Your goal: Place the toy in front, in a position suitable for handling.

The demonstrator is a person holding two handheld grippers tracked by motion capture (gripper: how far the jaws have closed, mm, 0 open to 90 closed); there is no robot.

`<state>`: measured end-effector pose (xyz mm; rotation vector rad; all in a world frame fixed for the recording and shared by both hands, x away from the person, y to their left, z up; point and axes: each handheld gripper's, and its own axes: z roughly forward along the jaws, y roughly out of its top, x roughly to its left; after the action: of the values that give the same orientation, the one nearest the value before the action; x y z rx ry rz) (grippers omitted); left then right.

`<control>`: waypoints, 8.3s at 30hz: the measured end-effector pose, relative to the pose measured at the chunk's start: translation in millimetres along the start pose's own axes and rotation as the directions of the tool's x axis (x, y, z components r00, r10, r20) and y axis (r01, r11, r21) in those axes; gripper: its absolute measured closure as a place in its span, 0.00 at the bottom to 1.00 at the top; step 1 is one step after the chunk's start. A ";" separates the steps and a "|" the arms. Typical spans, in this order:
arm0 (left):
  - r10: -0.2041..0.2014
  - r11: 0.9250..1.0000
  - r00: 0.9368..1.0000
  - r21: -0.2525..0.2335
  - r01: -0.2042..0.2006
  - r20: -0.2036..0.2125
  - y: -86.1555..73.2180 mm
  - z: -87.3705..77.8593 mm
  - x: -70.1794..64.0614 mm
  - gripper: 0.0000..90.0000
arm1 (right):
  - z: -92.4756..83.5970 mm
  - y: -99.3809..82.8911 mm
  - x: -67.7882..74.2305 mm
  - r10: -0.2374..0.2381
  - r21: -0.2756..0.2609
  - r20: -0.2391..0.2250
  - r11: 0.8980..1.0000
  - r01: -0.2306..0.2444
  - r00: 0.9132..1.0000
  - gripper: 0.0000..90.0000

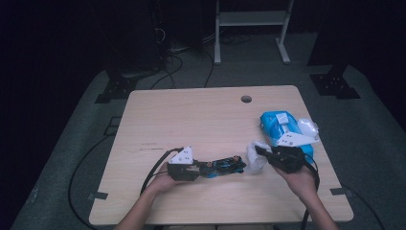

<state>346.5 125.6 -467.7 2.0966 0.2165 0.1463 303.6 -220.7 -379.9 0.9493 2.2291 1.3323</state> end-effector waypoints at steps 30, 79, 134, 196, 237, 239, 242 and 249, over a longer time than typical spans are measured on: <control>0.002 1.000 1.000 0.004 -0.002 -0.002 1.3 1.2 0.1 0.77 | 116.5 12.2 75.8 -0.127 0.118 -0.223 0.981 0.156 0.966 0.95; -0.006 1.000 1.000 0.005 0.006 0.006 1.9 3.8 1.9 0.77 | 79.4 -5.3 32.7 -0.049 0.113 -0.091 0.992 0.059 0.995 0.95; -0.030 1.000 0.999 0.001 0.030 0.024 0.1 4.7 4.6 0.78 | 62.4 -19.8 9.1 0.000 0.111 -0.043 0.994 0.005 0.999 0.95; -0.021 1.000 0.999 0.019 0.021 0.039 2.6 6.3 6.4 0.78 | 67.7 -17.7 12.7 0.012 0.113 -0.102 0.994 0.000 0.995 0.95; -0.095 0.995 0.995 0.025 0.094 0.026 2.3 3.8 10.8 0.73 | 63.5 -23.2 11.4 0.029 0.095 -0.116 0.995 -0.018 0.993 0.94; -0.112 0.994 0.993 0.015 0.111 0.033 2.7 1.8 11.6 0.71 | 63.2 -23.9 11.8 0.027 0.092 -0.117 0.996 -0.016 0.993 0.94; -0.131 0.991 0.990 -0.005 0.131 0.046 5.2 -1.0 11.6 0.66 | 62.4 -25.4 12.4 0.027 0.085 -0.119 0.996 -0.017 0.993 0.94; -0.162 0.985 0.985 -0.056 0.166 0.056 10.6 -5.9 11.8 0.64 | 60.6 -27.6 15.0 0.011 0.071 -0.116 0.997 -0.003 0.993 0.94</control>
<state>357.9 127.8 -455.4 2.0097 0.3482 0.0000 320.6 -181.2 -432.9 0.9269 2.3763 1.3516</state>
